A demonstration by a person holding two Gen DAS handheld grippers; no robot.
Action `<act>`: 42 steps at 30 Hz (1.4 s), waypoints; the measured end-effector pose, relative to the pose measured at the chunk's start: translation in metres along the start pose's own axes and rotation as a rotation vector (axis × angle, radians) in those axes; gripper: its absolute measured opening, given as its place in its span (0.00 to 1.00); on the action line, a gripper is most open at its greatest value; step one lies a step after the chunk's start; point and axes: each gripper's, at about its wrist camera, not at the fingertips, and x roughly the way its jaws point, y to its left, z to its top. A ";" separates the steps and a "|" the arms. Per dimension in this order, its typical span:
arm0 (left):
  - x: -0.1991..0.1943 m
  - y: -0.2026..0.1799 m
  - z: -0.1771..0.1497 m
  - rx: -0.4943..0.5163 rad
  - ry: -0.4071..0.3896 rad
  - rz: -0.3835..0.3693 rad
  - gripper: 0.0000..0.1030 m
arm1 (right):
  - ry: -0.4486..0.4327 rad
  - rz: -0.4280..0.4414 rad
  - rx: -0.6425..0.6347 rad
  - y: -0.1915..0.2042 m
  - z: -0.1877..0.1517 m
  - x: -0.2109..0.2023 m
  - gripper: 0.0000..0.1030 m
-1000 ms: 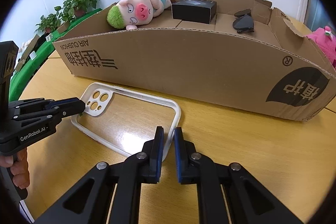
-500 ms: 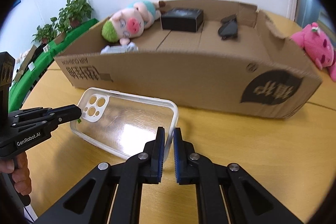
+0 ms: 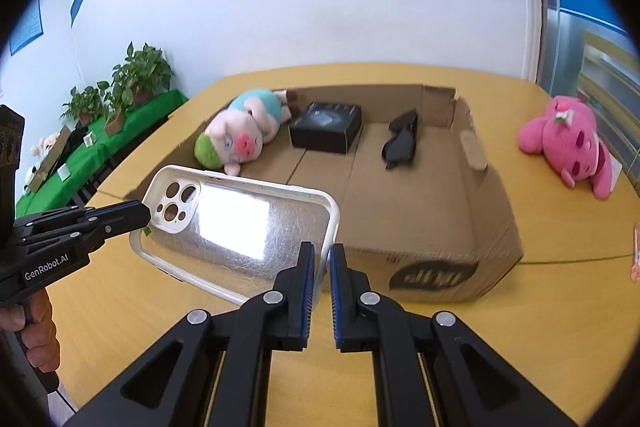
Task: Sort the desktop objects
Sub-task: 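Lift the phone case with both grippers and carry it over the box, then lower the phone case into the box and open both grippers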
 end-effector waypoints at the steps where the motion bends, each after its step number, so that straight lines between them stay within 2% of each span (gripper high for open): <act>1: -0.002 -0.001 0.007 0.005 -0.011 -0.001 0.05 | -0.010 0.000 -0.002 -0.001 0.005 -0.002 0.07; 13: -0.008 -0.008 0.043 0.014 -0.073 -0.005 0.05 | -0.063 -0.014 -0.032 -0.007 0.047 -0.013 0.07; 18: 0.007 -0.012 0.060 0.021 -0.077 -0.024 0.05 | -0.059 -0.022 -0.038 -0.018 0.063 -0.004 0.07; 23: 0.039 -0.018 0.078 0.033 -0.053 -0.049 0.05 | -0.033 -0.044 -0.022 -0.040 0.079 0.015 0.07; 30: 0.100 0.004 0.099 0.005 0.042 -0.026 0.05 | 0.049 -0.041 -0.012 -0.056 0.101 0.074 0.07; 33: 0.134 0.019 0.103 -0.020 0.121 -0.004 0.05 | 0.107 -0.026 -0.017 -0.056 0.109 0.107 0.07; 42: 0.202 0.049 0.084 -0.066 0.299 -0.002 0.05 | 0.312 0.017 0.031 -0.066 0.106 0.185 0.07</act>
